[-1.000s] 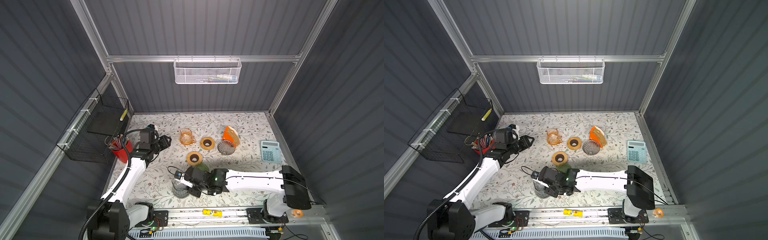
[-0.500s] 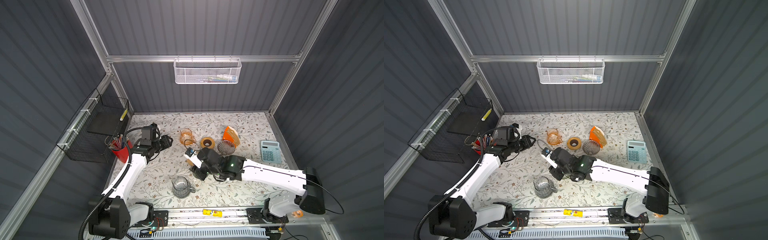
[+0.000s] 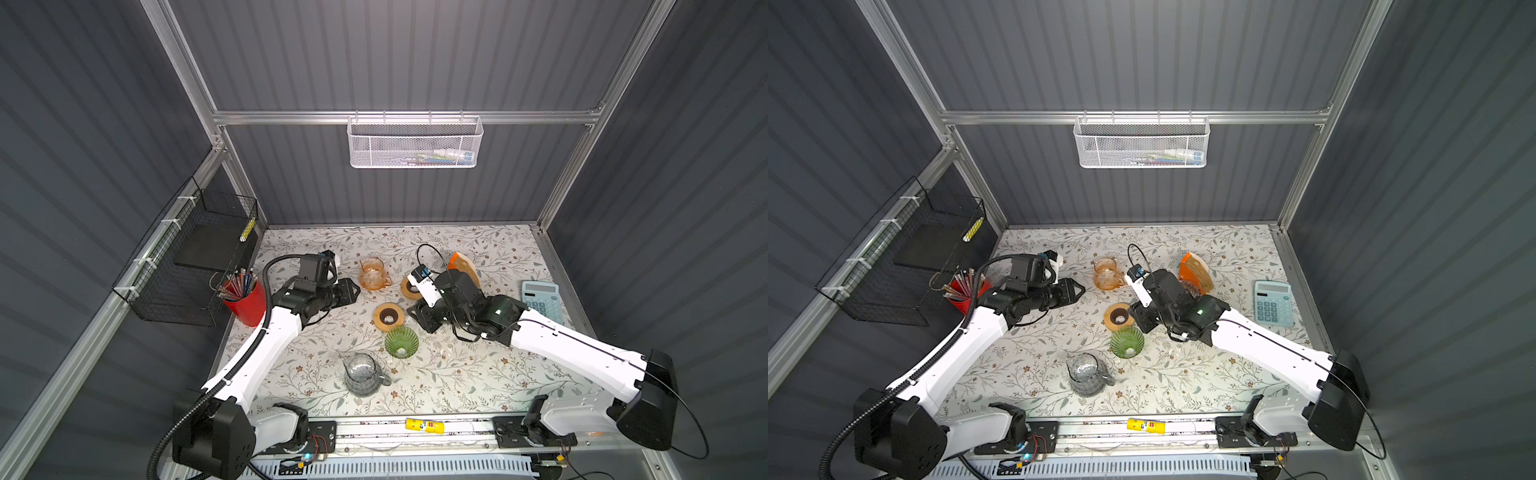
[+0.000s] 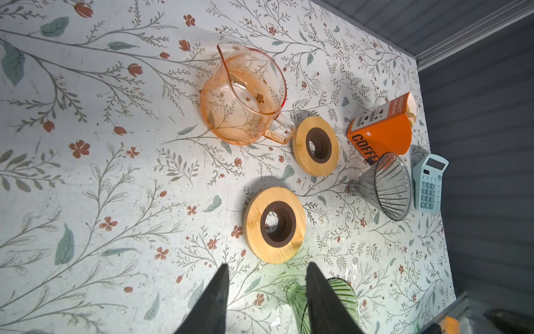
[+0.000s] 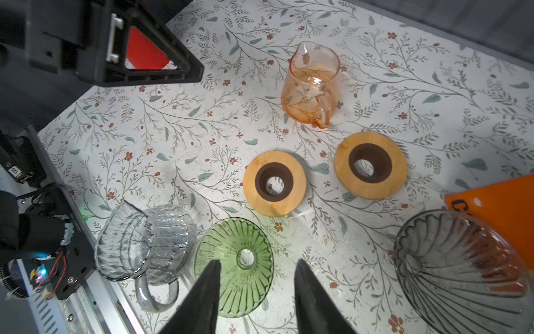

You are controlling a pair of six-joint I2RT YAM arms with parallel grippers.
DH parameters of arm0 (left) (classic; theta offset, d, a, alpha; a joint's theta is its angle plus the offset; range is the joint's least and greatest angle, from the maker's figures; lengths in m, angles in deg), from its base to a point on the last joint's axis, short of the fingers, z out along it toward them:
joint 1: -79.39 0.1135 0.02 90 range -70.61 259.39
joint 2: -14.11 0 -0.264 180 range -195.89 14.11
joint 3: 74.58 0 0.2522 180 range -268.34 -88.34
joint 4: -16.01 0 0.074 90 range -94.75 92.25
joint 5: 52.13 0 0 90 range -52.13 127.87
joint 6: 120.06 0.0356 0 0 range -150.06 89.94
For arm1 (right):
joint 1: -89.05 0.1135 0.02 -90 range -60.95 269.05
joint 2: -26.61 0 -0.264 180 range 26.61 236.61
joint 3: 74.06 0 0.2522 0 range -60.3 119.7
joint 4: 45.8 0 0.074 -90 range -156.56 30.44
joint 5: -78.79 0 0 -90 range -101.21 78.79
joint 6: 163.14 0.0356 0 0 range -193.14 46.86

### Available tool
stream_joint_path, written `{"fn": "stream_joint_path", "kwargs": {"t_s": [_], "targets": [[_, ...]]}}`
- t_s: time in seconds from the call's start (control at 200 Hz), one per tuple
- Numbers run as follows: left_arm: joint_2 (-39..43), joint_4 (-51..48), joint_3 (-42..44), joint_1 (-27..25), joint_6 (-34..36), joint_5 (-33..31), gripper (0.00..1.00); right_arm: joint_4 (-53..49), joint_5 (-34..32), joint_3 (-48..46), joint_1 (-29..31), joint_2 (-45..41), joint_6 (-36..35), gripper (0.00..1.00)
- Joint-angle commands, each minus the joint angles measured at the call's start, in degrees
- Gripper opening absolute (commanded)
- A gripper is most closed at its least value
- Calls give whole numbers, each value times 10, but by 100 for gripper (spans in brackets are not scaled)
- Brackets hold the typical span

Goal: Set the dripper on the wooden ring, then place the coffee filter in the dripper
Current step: 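Move the right gripper back toward the clear glass dripper and COFFEE box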

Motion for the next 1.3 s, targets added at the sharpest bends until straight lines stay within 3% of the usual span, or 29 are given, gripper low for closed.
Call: {"fn": "stream_joint_path", "kwargs": {"t_s": [0.0, 0.245, 0.61, 1.291], "targets": [[22, -21, -6, -13, 18, 13, 44, 33, 6, 1, -26, 6, 16, 44], [44, 50, 24, -47, 5, -25, 43, 65, 38, 42, -75, 78, 37, 47], [-4, 20, 5, -47, 13, -94, 42, 16, 33, 137, -93, 215, 35, 46], [-4, 54, 37, -47, 0, -80, 43, -38, -27, 220, -115, 364, 51, 46]]}}
